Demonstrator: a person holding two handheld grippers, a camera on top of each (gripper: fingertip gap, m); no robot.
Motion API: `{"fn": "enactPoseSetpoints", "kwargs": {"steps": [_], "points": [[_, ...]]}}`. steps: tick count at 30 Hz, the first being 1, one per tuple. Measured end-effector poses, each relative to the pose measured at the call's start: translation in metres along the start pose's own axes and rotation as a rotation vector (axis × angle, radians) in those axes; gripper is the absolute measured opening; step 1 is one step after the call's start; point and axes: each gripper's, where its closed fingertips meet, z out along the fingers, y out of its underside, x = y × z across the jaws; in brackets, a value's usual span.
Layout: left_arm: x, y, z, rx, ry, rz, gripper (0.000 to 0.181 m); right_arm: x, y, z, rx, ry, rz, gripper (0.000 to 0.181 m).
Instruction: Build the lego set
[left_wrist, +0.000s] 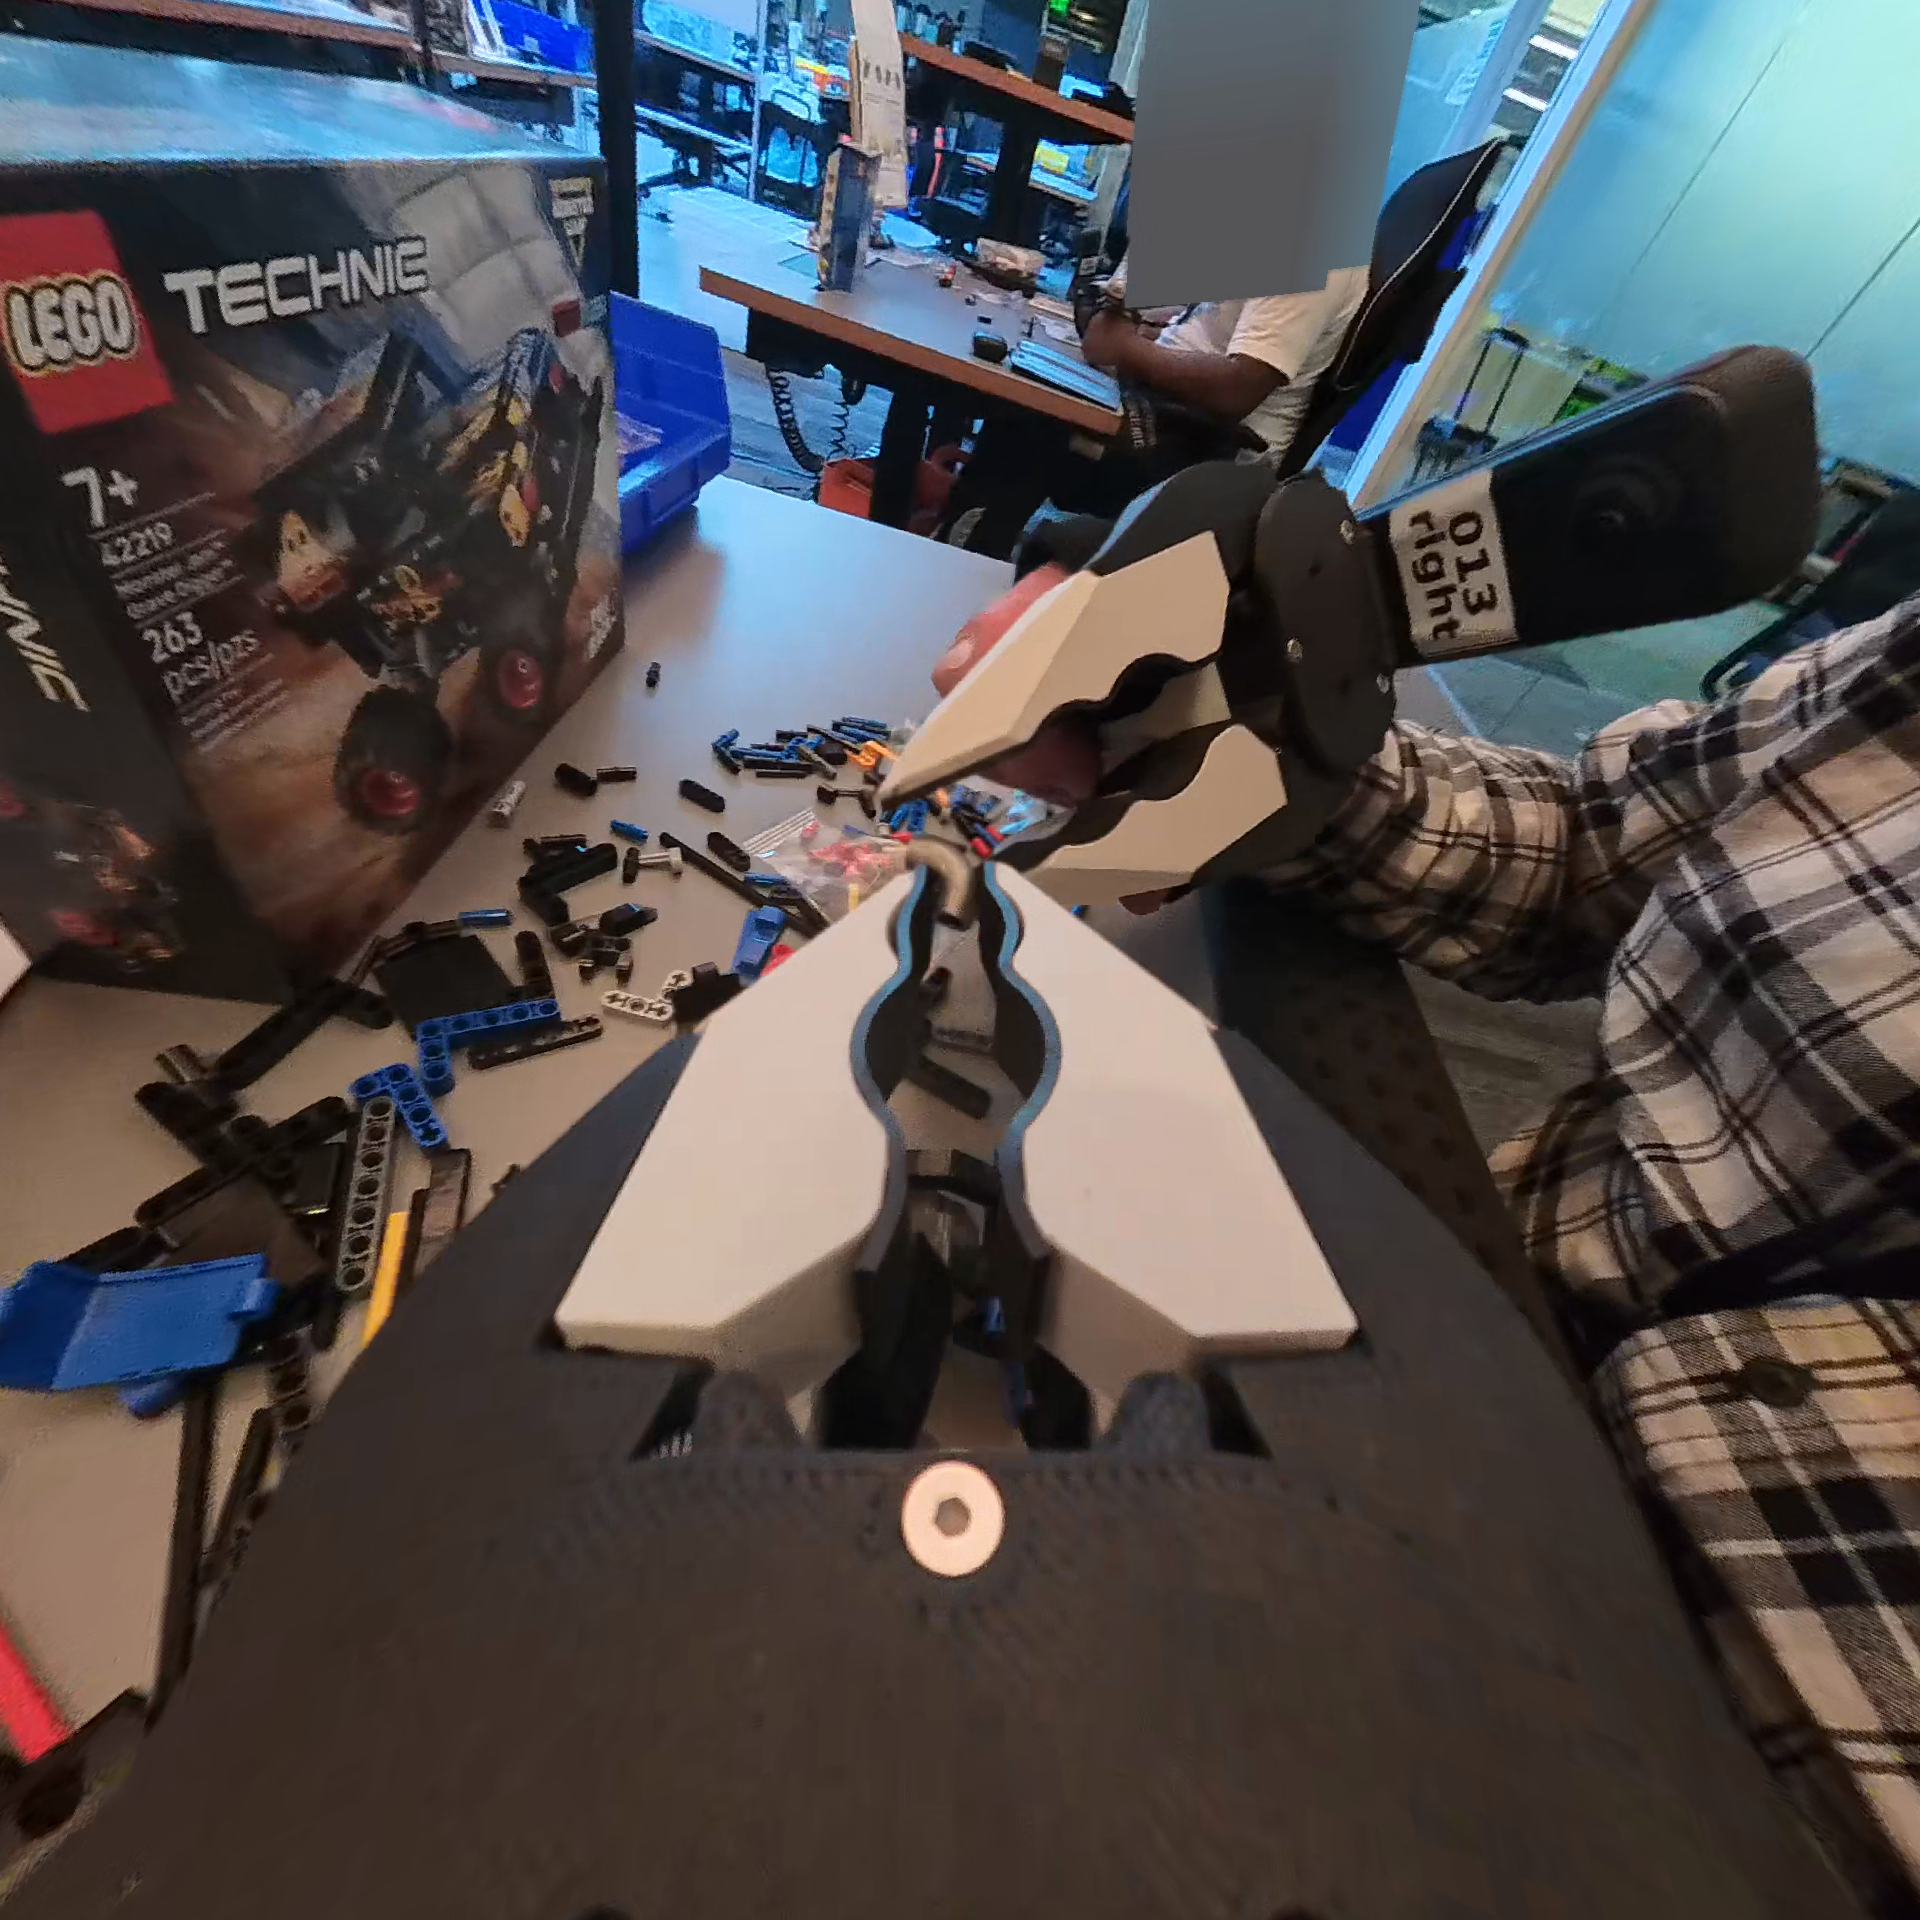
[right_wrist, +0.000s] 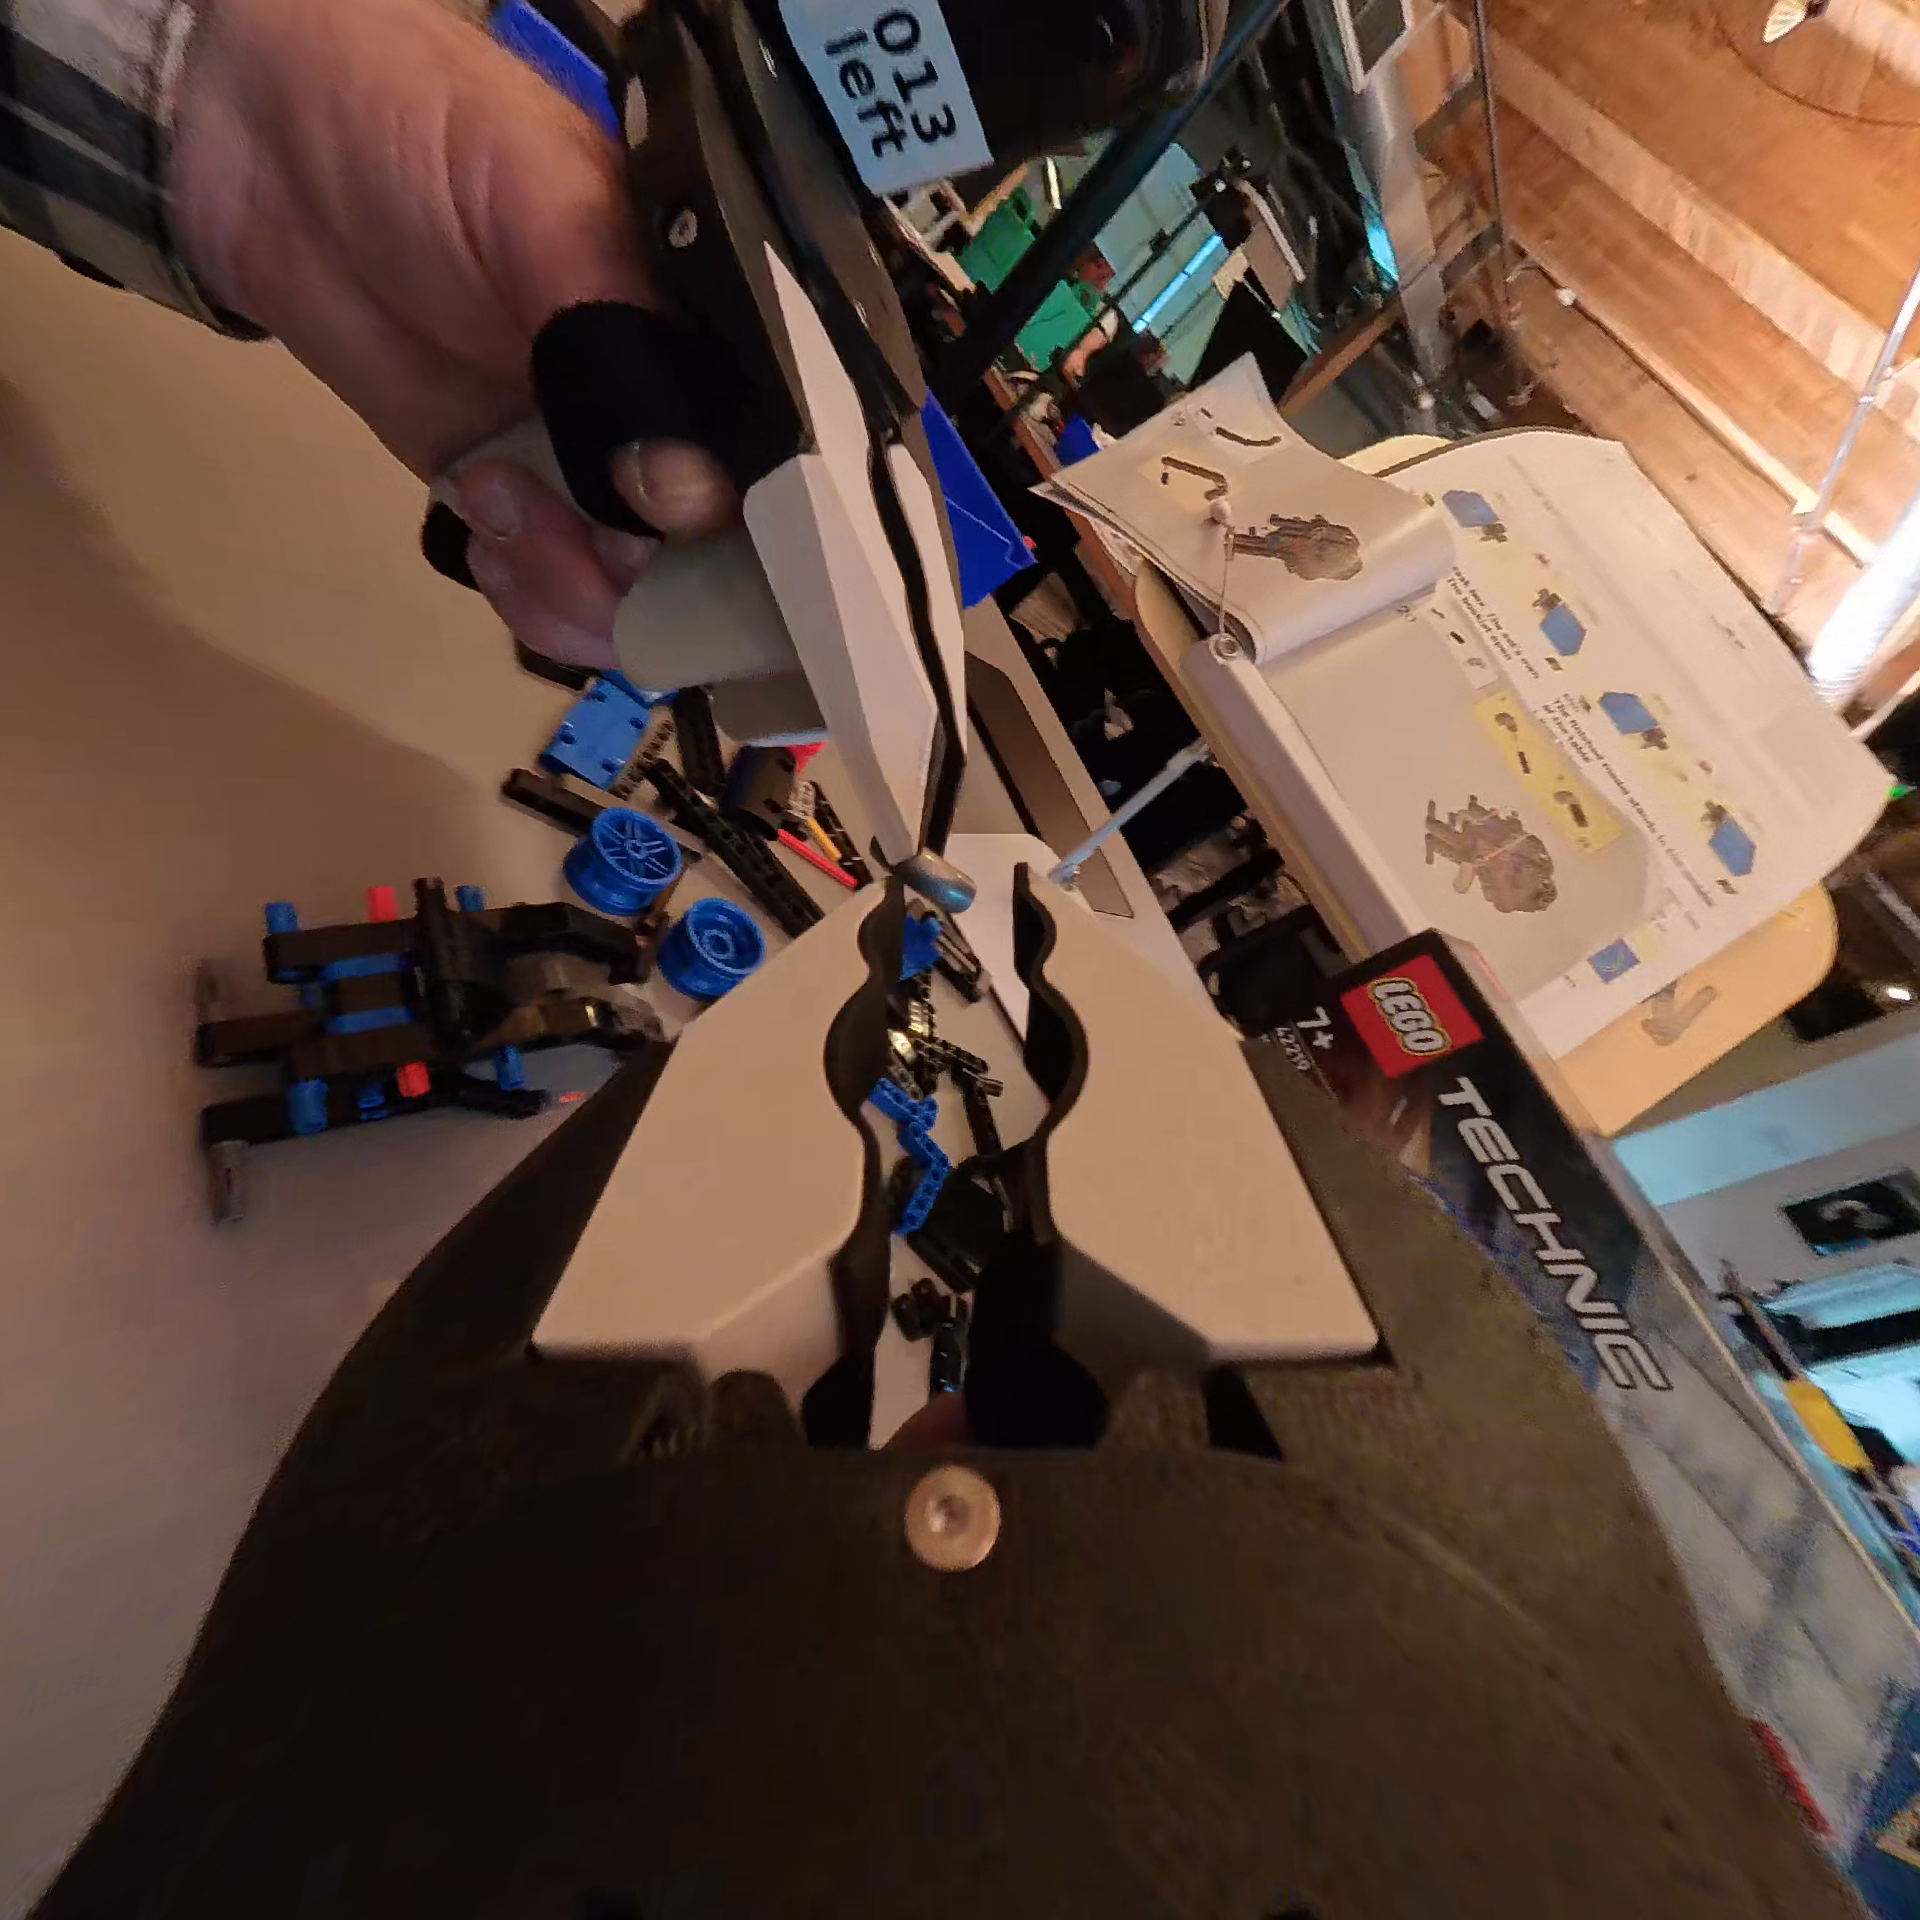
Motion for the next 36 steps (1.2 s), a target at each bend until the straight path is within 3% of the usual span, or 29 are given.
{"fn": "enactPoseSetpoints", "kwargs": {"steps": [12, 24, 30, 36], "points": [[0.018, -0.002, 0.003, 0.060, 0.152, -0.072, 0.006, -0.009, 0.000, -0.004, -0.006, -0.029, -0.046, 0.007], [0.004, -0.010, -0.004, 0.138, 0.101, -0.078, 0.008, -0.002, 0.007, -0.001, -0.043, 0.001, 0.027, 0.004], [-0.004, -0.013, -0.004, 0.133, -0.029, 0.051, 0.023, 0.008, 0.014, 0.000, -0.088, 0.050, 0.058, 0.005], [-0.010, -0.008, 0.004, 0.047, -0.217, 0.312, 0.023, 0.010, 0.017, 0.001, -0.122, 0.070, 0.042, 0.005]]}}
